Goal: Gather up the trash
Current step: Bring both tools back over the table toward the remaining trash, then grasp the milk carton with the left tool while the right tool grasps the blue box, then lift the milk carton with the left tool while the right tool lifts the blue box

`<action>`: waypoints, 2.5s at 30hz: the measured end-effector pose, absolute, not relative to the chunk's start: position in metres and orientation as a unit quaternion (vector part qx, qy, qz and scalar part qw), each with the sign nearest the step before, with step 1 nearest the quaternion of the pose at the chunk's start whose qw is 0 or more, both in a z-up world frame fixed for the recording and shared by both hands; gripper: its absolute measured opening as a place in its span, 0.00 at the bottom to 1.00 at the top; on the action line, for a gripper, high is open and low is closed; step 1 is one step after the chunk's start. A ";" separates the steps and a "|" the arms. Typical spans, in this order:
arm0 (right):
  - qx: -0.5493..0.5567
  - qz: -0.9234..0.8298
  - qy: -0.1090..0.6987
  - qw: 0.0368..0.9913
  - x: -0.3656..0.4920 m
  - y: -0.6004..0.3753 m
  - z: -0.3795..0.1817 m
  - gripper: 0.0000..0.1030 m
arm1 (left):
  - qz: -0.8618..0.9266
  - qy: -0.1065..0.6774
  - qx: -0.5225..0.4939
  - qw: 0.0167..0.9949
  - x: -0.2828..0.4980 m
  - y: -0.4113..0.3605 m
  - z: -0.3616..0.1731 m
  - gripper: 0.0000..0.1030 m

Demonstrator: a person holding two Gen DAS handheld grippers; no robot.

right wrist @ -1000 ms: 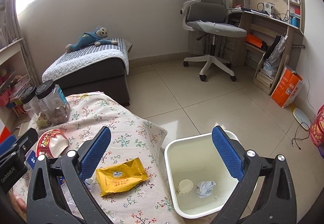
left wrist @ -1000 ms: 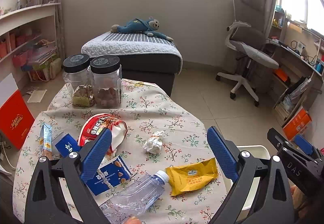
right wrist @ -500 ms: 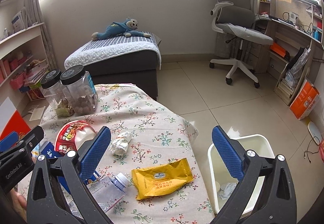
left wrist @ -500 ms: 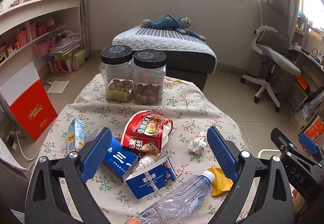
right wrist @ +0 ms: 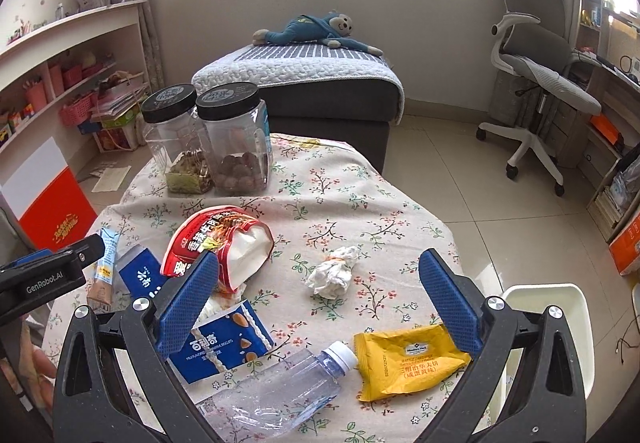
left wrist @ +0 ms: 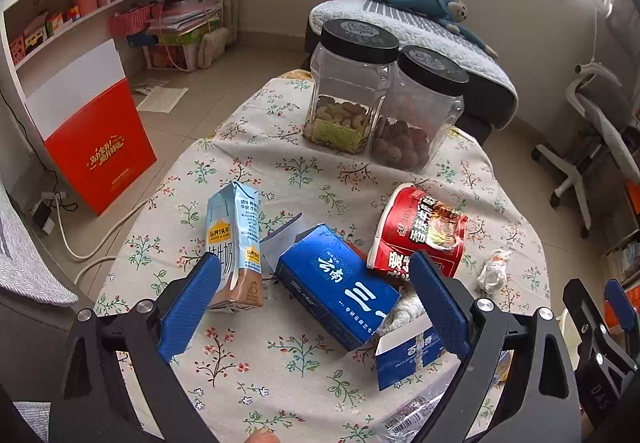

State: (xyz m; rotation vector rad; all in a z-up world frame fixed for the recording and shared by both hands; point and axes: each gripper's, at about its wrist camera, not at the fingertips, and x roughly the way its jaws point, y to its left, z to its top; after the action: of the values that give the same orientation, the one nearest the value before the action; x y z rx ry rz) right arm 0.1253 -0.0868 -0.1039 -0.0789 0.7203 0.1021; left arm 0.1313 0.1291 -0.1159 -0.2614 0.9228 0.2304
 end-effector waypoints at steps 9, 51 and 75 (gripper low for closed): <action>-0.105 0.175 0.395 0.895 0.134 -0.024 -0.132 0.93 | 0.102 0.529 -0.220 0.814 0.159 0.205 -0.167 0.89; -0.050 0.247 0.458 0.853 0.168 0.047 -0.146 0.60 | 0.055 0.451 -0.298 0.840 0.147 0.253 -0.111 0.56; 0.064 0.220 0.306 0.924 0.135 -0.041 -0.069 0.61 | 0.036 0.319 -0.206 0.924 0.109 0.163 -0.037 0.56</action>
State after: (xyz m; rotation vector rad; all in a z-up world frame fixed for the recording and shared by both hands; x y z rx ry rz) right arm 0.1351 -0.0406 -0.0687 0.1313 0.6287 0.4517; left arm 0.1088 0.1630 -0.0374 -0.4228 0.6543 0.0739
